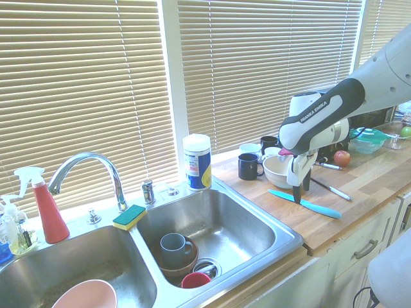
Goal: Put the knife into the sink
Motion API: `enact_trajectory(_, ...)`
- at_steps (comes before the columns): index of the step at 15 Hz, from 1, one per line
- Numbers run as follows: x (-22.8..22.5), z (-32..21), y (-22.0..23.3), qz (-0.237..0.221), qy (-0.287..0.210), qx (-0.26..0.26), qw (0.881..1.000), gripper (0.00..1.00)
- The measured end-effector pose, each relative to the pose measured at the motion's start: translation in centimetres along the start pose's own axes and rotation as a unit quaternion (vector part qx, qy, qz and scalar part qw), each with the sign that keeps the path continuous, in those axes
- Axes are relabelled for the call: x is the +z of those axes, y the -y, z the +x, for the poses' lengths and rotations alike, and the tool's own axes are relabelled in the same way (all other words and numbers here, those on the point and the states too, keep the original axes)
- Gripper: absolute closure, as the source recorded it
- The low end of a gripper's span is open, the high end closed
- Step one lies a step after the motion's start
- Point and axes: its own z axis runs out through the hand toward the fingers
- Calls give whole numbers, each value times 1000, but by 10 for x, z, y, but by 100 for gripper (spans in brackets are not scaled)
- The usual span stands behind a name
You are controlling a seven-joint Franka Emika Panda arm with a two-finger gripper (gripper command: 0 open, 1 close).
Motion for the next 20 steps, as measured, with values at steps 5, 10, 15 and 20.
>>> enact_trajectory(5,43,11,-15,-11,8,9,1000,0)
enact_trajectory(10,49,17,-19,-6,7,21,1000,100)
enact_trajectory(15,51,16,-32,32,17,63,997,100)
enact_trajectory(20,52,16,-35,33,17,67,997,100)
